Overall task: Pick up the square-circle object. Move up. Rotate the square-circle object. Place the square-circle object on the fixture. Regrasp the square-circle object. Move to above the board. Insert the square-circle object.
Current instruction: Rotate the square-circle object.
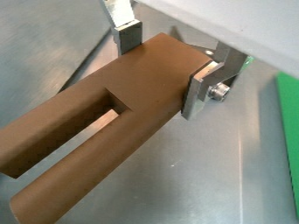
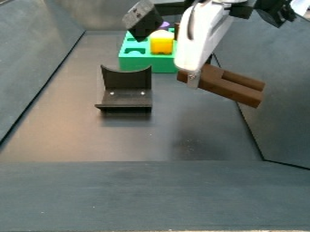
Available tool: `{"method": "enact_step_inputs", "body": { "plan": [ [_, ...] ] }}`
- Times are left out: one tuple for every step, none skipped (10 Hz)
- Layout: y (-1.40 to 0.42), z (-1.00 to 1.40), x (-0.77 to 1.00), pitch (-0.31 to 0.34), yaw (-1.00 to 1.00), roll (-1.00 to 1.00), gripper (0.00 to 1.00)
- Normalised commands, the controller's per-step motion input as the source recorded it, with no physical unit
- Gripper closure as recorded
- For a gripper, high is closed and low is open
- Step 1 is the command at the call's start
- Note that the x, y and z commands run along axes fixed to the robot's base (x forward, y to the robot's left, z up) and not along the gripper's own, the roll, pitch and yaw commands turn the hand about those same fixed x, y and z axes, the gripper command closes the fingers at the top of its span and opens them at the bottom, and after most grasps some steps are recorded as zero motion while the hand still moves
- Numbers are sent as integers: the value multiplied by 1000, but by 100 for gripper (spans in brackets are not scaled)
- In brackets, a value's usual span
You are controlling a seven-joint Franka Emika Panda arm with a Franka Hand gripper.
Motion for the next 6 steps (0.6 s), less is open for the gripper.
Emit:
{"method": "enact_step_inputs", "body": {
  "plan": [
    [22, -22, 38, -21, -1000, -17, 100],
    [22, -22, 38, -22, -1000, -19, 100],
    [22, -23, 37, -24, -1000, -20, 100],
    [22, -23, 37, -26, -1000, -22, 100],
    [22, -23, 37, -28, -1000, -24, 100],
    [22, -23, 37, -31, -1000, -27, 100]
  ]
}}
